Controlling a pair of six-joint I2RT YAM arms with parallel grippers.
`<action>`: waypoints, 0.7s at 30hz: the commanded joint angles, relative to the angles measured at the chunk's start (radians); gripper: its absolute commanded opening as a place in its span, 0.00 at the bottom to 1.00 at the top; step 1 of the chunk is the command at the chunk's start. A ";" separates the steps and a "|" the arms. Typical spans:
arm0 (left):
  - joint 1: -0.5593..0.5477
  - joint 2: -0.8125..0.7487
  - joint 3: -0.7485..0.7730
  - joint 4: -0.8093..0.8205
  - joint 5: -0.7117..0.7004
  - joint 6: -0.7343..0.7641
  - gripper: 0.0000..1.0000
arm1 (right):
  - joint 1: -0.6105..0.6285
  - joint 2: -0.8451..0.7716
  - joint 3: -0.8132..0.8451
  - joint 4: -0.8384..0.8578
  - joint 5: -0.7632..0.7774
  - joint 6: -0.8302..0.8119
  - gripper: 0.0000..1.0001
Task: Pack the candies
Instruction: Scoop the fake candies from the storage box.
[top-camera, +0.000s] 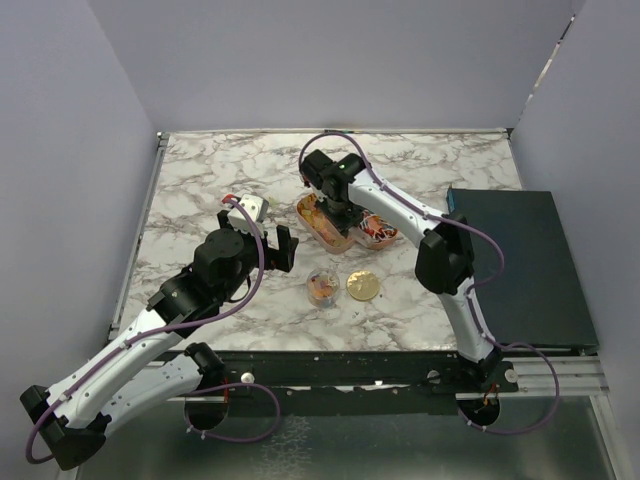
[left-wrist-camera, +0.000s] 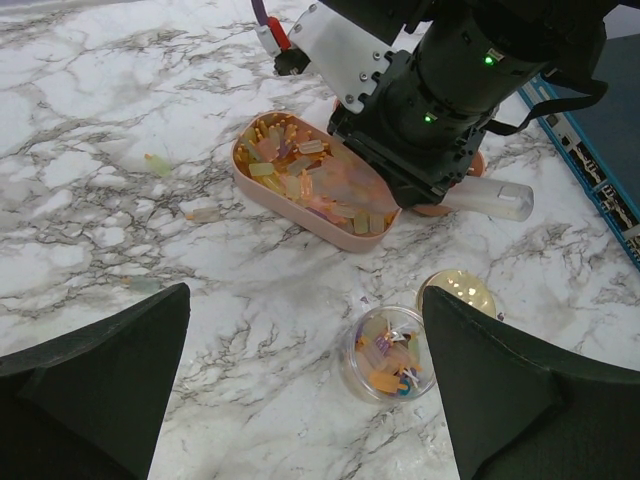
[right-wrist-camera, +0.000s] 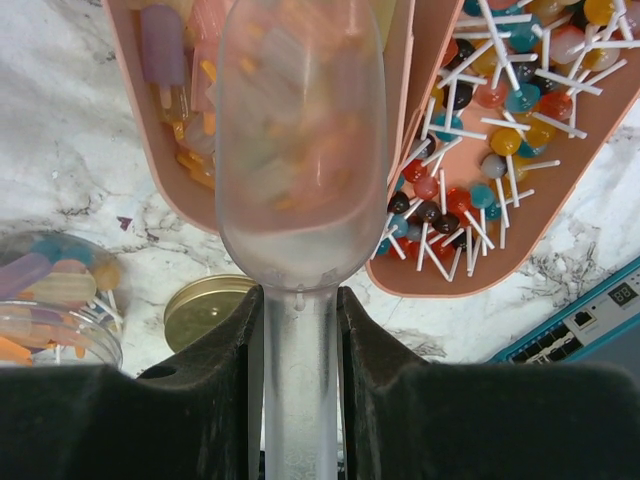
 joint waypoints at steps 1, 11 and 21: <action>-0.005 -0.002 -0.006 -0.012 -0.021 -0.002 0.99 | -0.007 -0.089 -0.048 0.028 -0.057 -0.030 0.00; -0.004 -0.001 -0.005 -0.013 -0.017 -0.002 0.99 | -0.007 -0.128 -0.085 -0.044 -0.066 -0.034 0.00; -0.007 0.004 -0.005 -0.013 -0.015 -0.003 0.99 | -0.008 -0.072 -0.062 -0.056 -0.082 -0.046 0.00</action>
